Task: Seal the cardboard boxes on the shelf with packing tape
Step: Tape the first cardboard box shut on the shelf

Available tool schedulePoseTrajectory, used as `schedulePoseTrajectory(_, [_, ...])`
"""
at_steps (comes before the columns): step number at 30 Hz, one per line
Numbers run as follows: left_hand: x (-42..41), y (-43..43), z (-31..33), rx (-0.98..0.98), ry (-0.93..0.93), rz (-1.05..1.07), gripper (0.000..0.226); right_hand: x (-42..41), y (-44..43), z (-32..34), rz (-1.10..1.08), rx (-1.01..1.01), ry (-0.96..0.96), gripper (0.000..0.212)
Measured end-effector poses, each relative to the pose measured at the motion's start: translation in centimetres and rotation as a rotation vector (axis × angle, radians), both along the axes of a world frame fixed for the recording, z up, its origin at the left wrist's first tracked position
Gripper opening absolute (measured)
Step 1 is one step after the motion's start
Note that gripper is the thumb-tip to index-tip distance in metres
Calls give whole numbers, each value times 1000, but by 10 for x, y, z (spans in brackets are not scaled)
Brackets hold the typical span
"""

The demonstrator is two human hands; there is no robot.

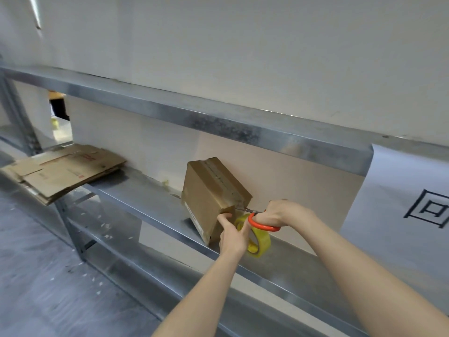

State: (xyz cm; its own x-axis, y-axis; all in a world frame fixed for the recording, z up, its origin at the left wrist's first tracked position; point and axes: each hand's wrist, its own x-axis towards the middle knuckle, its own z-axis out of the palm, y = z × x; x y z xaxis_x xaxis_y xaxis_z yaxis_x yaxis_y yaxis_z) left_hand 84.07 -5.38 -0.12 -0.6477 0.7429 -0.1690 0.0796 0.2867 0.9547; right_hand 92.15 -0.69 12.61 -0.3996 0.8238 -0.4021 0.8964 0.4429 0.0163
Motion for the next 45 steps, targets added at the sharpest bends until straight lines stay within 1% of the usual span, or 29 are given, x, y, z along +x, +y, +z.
schedulePoseTrajectory(6, [-5,-1,-2,7,58,-30,34,-7,6,-4,21,-8,-54,42])
schedulePoseTrajectory(9, [-6,-1,-2,0,64,-53,31,-10,7,-4,21,3,-47,41])
schedulePoseTrajectory(13, [-5,1,-2,-12,56,-75,30,-13,8,-5,31,24,-44,39])
schedulePoseTrajectory(17, [-6,1,-1,1,59,-84,28,-15,13,-10,15,107,-11,39])
schedulePoseTrajectory(24, [-9,0,6,19,47,-105,28,-20,20,-9,17,166,21,49])
schedulePoseTrajectory(29, [-8,1,12,37,28,-120,33,-16,21,-2,2,203,-23,47])
schedulePoseTrajectory(31, [-7,1,13,34,27,-137,33,-13,21,0,16,257,-37,43])
schedulePoseTrajectory(33, [-7,0,11,22,67,-171,34,-10,22,-3,28,344,-44,32])
schedulePoseTrajectory(35, [-6,-2,8,20,86,-181,34,-7,21,-7,28,384,-55,23])
schedulePoseTrajectory(39, [-11,-8,1,13,98,-200,32,-4,25,-22,20,352,-20,20])
schedulePoseTrajectory(40, [-13,-10,0,13,95,-209,32,-2,27,-25,2,327,3,23])
schedulePoseTrajectory(43, [-20,-18,0,25,96,-222,31,3,37,-32,-101,141,94,46])
schedulePoseTrajectory(45, [-24,-24,4,19,124,-245,32,9,38,-34,-144,-34,93,58])
